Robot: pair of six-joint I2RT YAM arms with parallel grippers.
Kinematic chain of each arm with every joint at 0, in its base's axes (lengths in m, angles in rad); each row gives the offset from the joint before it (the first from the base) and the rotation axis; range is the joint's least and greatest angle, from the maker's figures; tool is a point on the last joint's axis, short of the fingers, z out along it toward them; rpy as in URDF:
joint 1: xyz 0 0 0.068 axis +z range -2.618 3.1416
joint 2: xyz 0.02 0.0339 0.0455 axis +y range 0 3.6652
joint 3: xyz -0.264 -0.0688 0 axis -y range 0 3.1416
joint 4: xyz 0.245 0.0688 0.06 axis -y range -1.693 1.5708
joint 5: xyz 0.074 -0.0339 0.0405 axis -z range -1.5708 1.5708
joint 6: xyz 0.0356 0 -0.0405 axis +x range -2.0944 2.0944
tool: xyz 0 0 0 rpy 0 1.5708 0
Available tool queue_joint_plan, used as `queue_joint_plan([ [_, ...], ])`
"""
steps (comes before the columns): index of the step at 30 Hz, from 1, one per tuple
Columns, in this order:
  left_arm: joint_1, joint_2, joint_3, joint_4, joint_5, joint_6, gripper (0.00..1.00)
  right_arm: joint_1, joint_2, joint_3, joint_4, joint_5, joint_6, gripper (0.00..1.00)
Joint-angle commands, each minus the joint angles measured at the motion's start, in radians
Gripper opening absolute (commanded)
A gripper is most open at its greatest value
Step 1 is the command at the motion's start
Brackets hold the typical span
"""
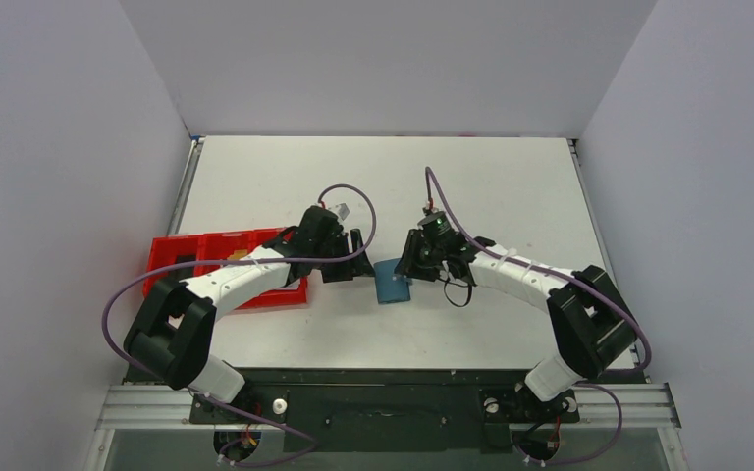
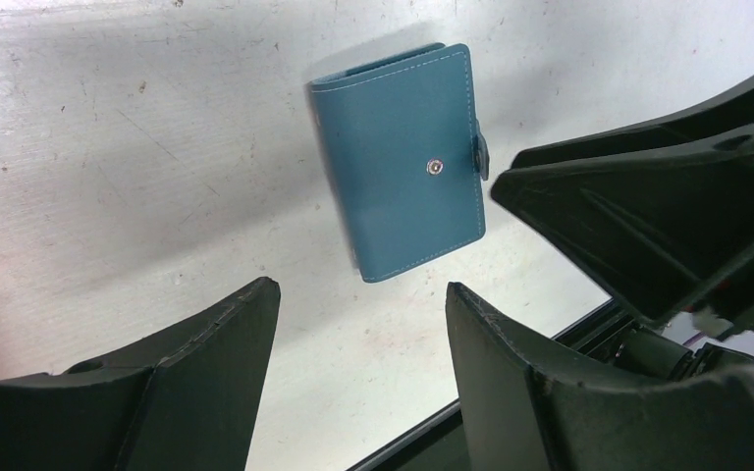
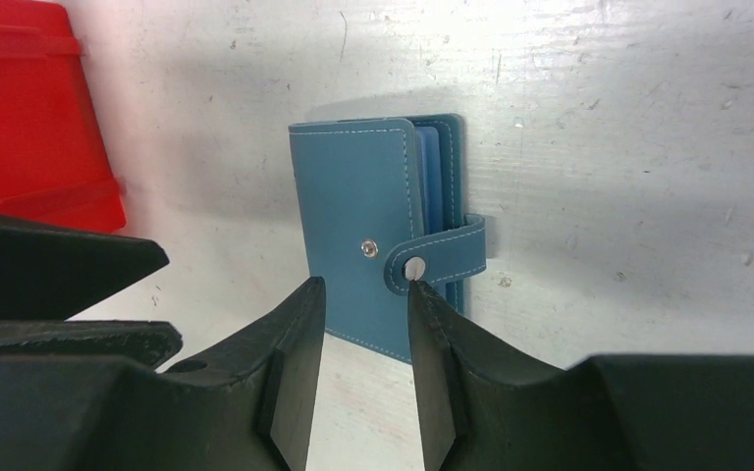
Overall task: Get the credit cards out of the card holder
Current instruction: Close the card holder at the center of the board, then reset both arms
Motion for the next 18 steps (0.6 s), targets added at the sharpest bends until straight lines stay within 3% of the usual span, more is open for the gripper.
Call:
queue_joint_plan([
  [1,-0.004,-0.024,0.061,-0.022,-0.005,0.04,0.61,-0.023,-0.096,0.059,-0.03,0.035,-0.025,0.35],
  [7,-0.004,-0.068,0.165,-0.1,-0.045,0.089,0.61,-0.059,-0.232,0.083,-0.088,0.077,-0.051,0.46],
  [18,0.025,-0.2,0.269,-0.251,-0.2,0.161,0.61,-0.086,-0.538,0.044,-0.149,0.287,-0.084,0.54],
])
